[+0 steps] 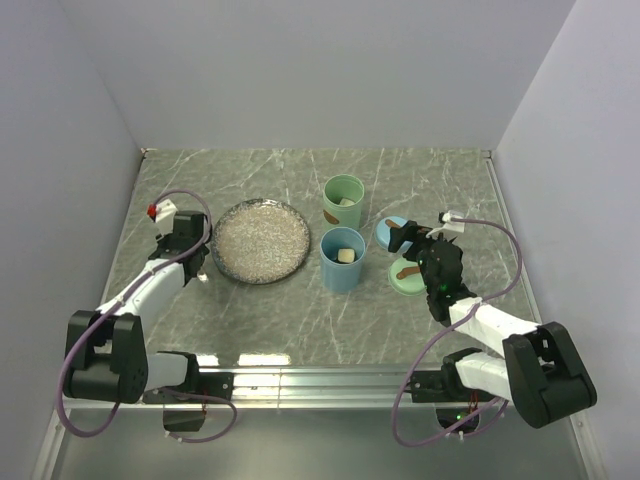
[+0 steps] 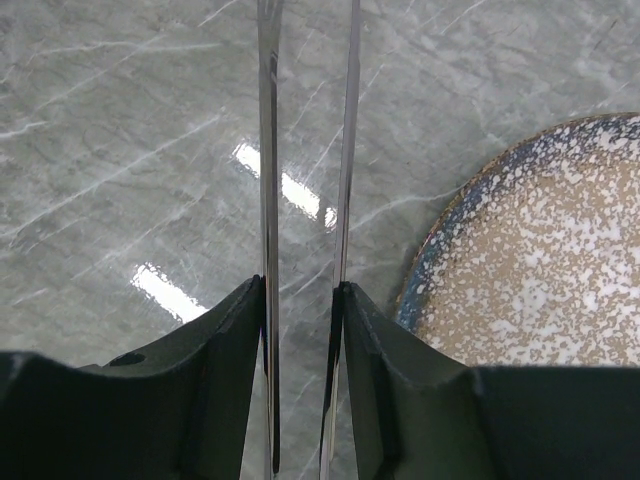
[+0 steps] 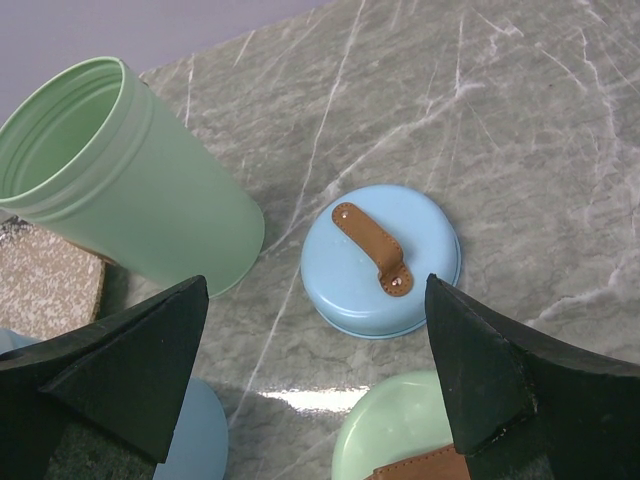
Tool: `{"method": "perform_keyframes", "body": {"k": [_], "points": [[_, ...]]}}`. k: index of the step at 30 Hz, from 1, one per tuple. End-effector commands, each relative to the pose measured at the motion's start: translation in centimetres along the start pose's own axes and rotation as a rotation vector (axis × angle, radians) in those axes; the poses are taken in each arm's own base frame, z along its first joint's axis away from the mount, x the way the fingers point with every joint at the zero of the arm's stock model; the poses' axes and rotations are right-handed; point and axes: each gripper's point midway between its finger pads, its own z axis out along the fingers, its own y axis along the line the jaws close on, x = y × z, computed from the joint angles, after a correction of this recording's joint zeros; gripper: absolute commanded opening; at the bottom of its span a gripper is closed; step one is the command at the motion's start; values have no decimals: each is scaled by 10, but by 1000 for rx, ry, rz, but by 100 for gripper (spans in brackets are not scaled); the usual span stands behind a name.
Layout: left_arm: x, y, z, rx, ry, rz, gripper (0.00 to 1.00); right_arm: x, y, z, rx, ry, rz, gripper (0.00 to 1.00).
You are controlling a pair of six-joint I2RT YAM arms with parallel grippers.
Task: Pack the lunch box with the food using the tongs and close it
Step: Put down the clamp
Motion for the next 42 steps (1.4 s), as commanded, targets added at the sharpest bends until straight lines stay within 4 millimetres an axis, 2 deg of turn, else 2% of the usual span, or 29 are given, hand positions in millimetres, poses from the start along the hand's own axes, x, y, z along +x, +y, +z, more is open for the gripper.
{"method": "perform_keyframes", "body": {"k": [1,6,9,13,17,23,28,35,42], "points": [[-17,-4,-3,-5,-23,-3,41,-29,16,3,-46,-83,11,95],[-4,-2,1,-1,21,43,41,-29,17,2,-51,-82,11,95],[10,5,6,-44,69,73,41,-30,18,1,-56,-85,12,95],[11,11,8,-99,94,102,40,-30,16,-2,-53,-90,13,95],[17,8,9,-84,126,122,41,-31,16,-4,-52,-95,16,95],[36,20,21,-187,214,190,42,-32,15,-5,-50,-99,18,95],[46,18,25,-219,250,236,46,-32,15,-5,-48,-98,16,95],[35,12,17,-213,198,226,56,-30,15,-3,-47,-91,14,95],[3,4,-6,-191,85,175,63,-29,15,-1,-42,-88,14,95]]}}
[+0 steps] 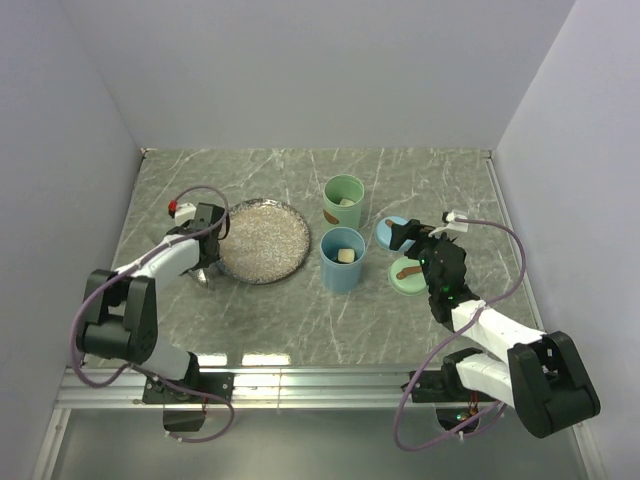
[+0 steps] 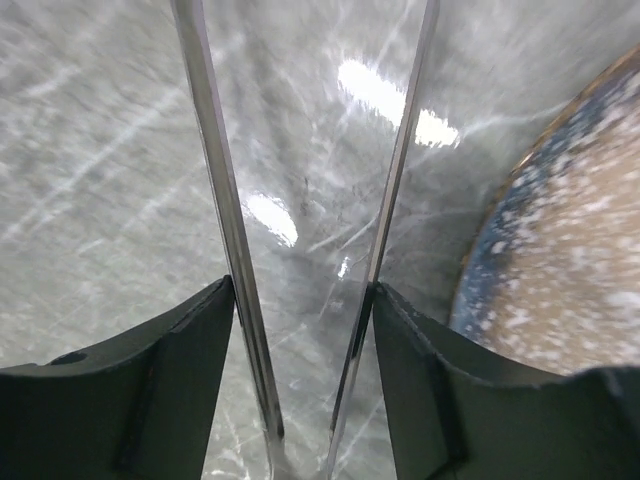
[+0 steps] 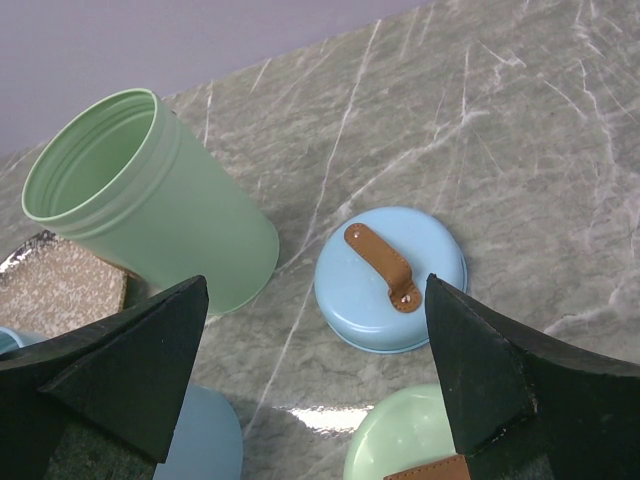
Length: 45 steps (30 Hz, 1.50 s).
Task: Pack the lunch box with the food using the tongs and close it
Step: Put down the clamp
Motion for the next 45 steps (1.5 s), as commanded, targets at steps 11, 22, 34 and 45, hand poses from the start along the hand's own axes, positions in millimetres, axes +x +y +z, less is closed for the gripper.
{"method": "perform_keyframes", "body": {"k": [11,22,34,45], "points": [[-52,12,-49,62,-200,-143,65,-12,8,5,-18,-37,-1,95],[-18,-12,-5,15,-54,-14,65,-13,8,2,-21,-40,0,95],[-25,-11,-11,24,-89,-42,65,-14,7,0,-19,-45,0,95],[-76,-1,-88,187,-346,-234,66,-15,6,1,-11,-43,0,95]]}}
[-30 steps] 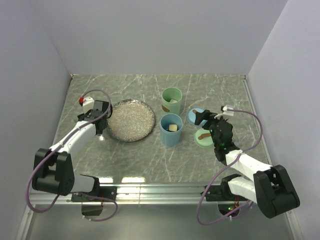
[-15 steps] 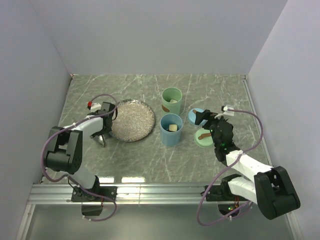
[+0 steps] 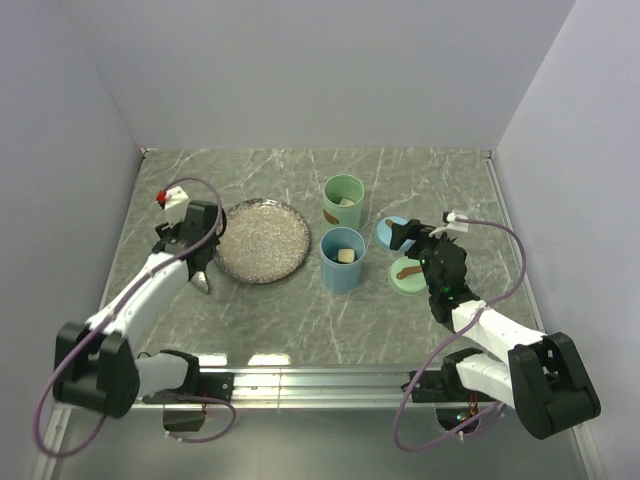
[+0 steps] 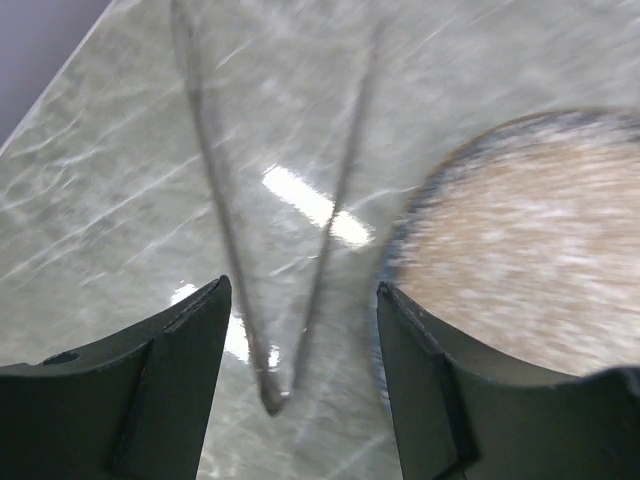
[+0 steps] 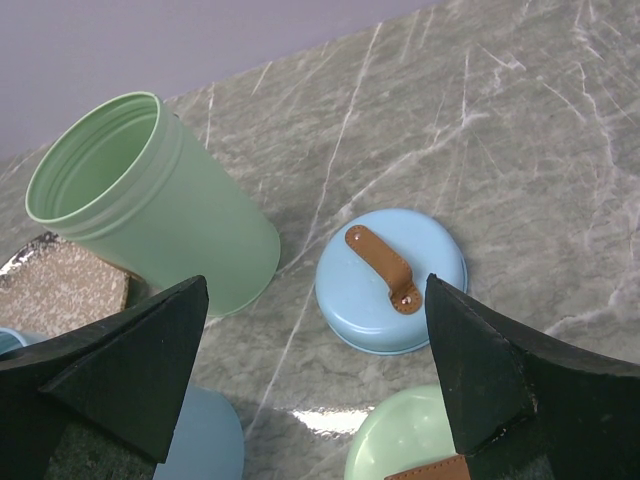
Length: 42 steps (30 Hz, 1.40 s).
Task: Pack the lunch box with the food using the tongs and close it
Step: Put down the clamp, then pick up the lid of the lunch box with the right arm
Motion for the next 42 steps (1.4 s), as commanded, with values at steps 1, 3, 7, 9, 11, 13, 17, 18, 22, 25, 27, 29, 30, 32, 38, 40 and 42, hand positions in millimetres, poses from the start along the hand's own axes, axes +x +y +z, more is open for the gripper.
{"method": "perform_keyframes", "body": {"k": [1,3,7,9,11,13,17,18,22,25,27,29,30,32,38,40,42], "points": [[-28,-10,-28,106,-129,-106,66,-13,6,2,-8,-38,-1,95],[-58,-23,-57,264,-235,-203,66,-14,5,2,-2,-35,1,95],[-74,-50,-101,603,-350,-264,69,-13,9,6,4,8,-4,95],[-79,-60,-117,711,-378,-262,78,-6,4,6,32,46,-6,95],[-77,-69,-115,738,-375,-239,79,-5,1,8,59,64,-1,95],[-79,-77,-111,745,-377,-225,79,-4,-1,9,82,88,-6,94],[-70,-102,-91,755,-333,-177,81,-7,-5,11,133,123,-25,94],[-70,-107,-91,770,-334,-173,82,-7,-10,12,159,131,-35,94],[-77,-126,-96,846,-350,-167,93,-9,-18,15,236,177,-69,94],[-81,-135,-95,862,-360,-149,96,-9,-21,24,280,208,-91,94],[-85,-138,-93,853,-359,-140,98,2,-25,32,304,256,-113,93],[-81,-138,-84,825,-346,-134,99,-1,-23,42,319,281,-132,94],[-82,-138,-82,817,-347,-136,99,10,-26,48,336,323,-151,94],[-79,-136,-74,802,-339,-138,99,7,-22,60,342,349,-170,93],[-82,-126,-67,787,-336,-154,99,26,-25,82,375,473,-231,87],[-84,-124,-69,795,-343,-159,100,35,-23,83,356,519,-240,83],[-84,-123,-69,797,-343,-161,100,45,-26,81,359,573,-249,79]]}}
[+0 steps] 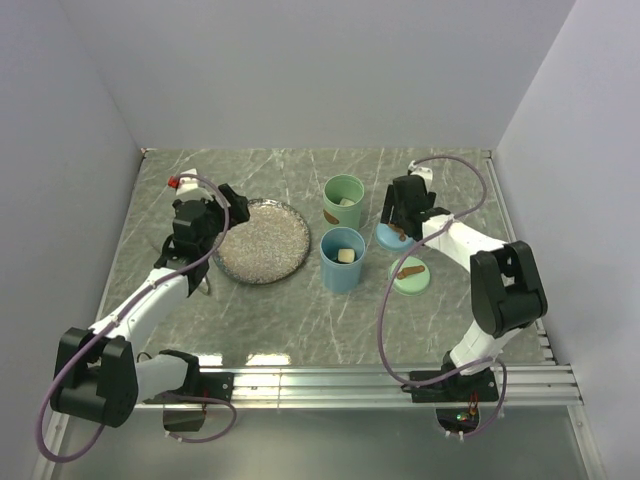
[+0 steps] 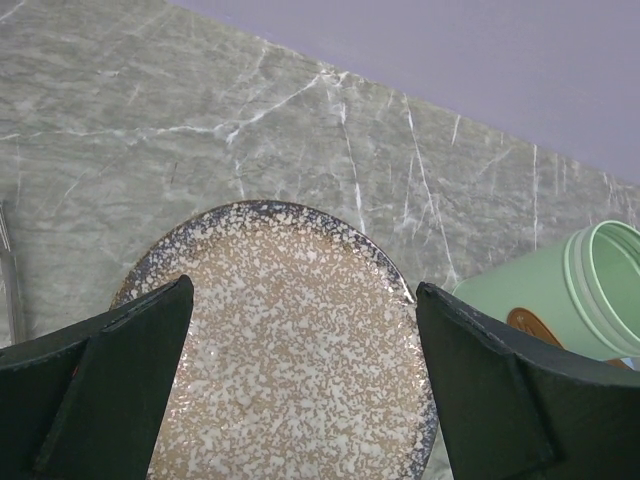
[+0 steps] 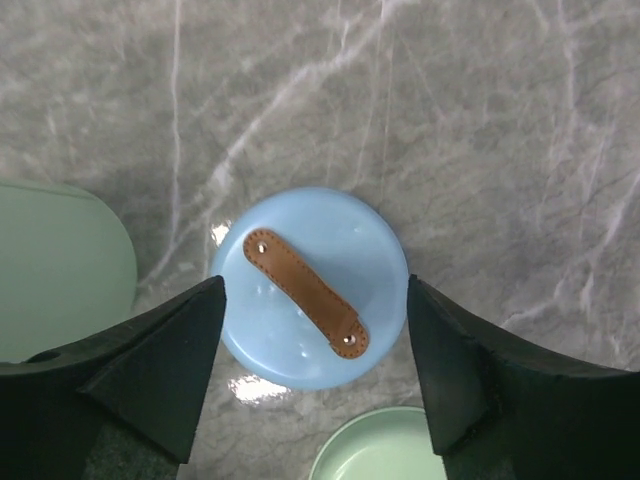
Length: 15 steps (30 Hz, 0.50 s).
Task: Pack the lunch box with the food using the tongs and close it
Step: Pick up the lid of the lunch box with the right arm
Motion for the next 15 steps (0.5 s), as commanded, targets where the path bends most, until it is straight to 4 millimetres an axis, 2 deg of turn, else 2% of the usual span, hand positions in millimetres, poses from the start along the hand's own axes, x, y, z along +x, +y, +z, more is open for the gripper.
{"method": "perform_keyframes", "body": {"k": [1,3,7,15], "points": [[-26,-15,-4,65,-73,-11,99,8,2,-2,-7,82,-51,77],[-25,-14,-4,64,-70,-14,99,19,3,0,-23,127,-56,70],[-24,-13,-3,65,-64,-20,100,26,3,-1,-34,149,-48,62],[-23,-9,-4,53,-65,-23,99,32,-3,9,-28,205,-27,58]]}}
